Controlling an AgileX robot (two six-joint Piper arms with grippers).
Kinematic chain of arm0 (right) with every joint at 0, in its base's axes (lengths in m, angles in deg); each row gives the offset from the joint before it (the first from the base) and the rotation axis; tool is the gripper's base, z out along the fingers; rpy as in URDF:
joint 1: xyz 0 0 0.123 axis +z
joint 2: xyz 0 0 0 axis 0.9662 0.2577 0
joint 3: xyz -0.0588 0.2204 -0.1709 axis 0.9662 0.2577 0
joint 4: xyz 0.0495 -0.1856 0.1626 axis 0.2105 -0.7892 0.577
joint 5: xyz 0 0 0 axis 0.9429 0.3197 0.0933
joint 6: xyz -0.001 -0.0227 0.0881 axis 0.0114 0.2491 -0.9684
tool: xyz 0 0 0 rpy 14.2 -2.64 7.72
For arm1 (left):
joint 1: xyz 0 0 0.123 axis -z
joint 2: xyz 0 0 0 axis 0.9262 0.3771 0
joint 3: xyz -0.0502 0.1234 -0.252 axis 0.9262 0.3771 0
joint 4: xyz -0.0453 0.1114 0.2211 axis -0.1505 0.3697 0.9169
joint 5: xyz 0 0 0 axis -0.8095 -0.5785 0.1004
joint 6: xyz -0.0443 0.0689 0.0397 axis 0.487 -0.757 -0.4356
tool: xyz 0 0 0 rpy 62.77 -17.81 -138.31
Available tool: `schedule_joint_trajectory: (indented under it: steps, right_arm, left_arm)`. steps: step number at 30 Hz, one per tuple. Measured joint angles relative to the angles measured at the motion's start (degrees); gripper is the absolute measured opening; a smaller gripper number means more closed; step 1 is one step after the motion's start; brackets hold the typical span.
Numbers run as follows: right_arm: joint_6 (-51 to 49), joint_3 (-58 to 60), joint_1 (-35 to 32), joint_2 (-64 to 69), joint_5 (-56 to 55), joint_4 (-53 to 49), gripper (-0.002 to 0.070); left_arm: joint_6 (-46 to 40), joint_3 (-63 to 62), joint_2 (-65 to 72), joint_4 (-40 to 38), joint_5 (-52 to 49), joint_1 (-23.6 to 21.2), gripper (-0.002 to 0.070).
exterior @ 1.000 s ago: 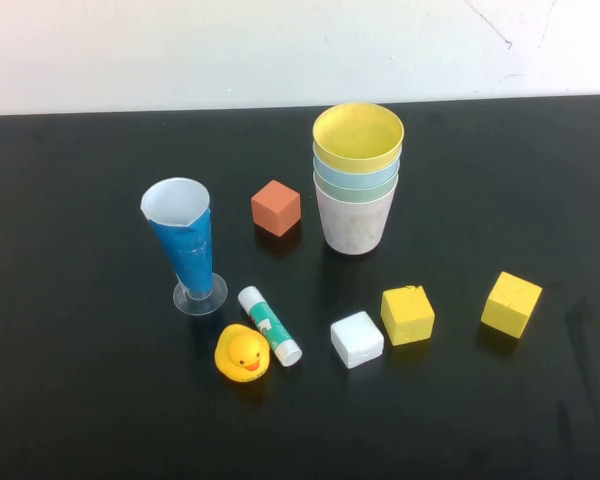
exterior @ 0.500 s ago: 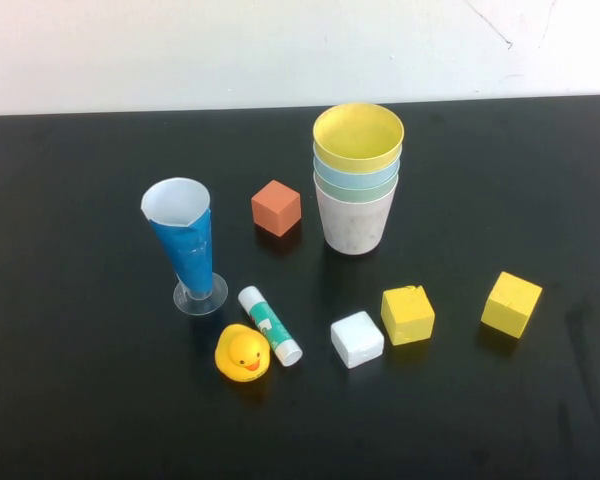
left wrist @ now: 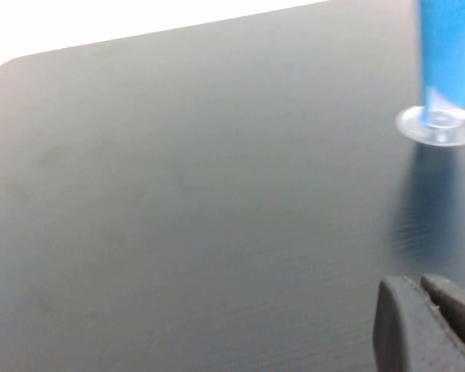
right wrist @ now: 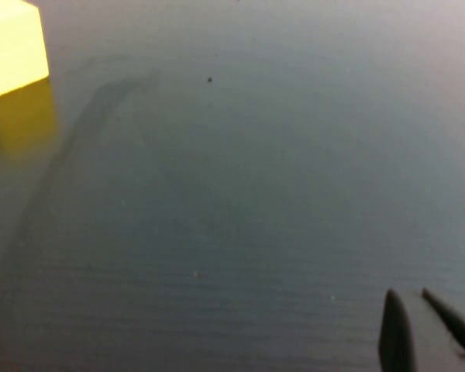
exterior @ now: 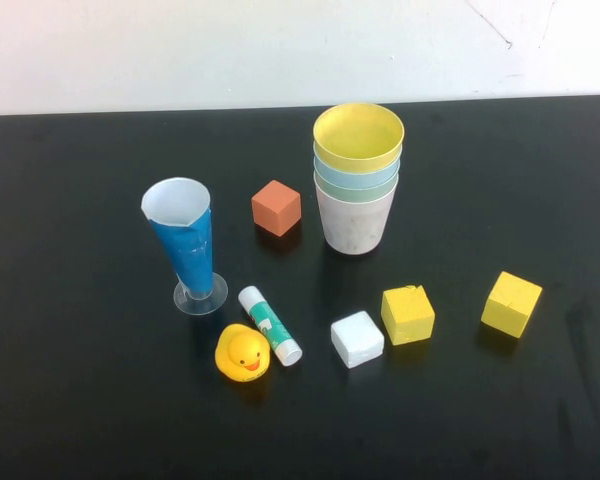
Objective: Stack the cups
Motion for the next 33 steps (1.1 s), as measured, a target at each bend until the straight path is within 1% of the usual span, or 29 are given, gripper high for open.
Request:
schedule_joint_trajectory:
  steps: [3,6,8,21,33]
  right_arm:
    - [0.0,0.0,0.0,0.0,0.0,0.0,-0.0003]
    - [0.0,0.0,0.0,0.0,0.0,0.0,-0.0003]
    - [0.0,0.0,0.0,0.0,0.0,0.0,-0.0003]
    - [0.0,0.0,0.0,0.0,0.0,0.0,-0.0003]
    - [0.0,0.0,0.0,0.0,0.0,0.0,-0.0003]
  left_arm:
    - [-1.0,4.8,-3.2,-3.8,3.5,-5.1,-0.0001]
    - [-1.3,9.1,-3.9,-6.1,7.4,-8.4,-0.0001]
    - [-1.6,11.1,-3.9,-6.5,8.5,-9.6,-0.0001]
    - [-2.3,11.4,-4.0,-6.7,5.6,-9.9,-0.0001]
    - [-2.3,11.4,-4.0,-6.8,5.4,-9.9,-0.0001]
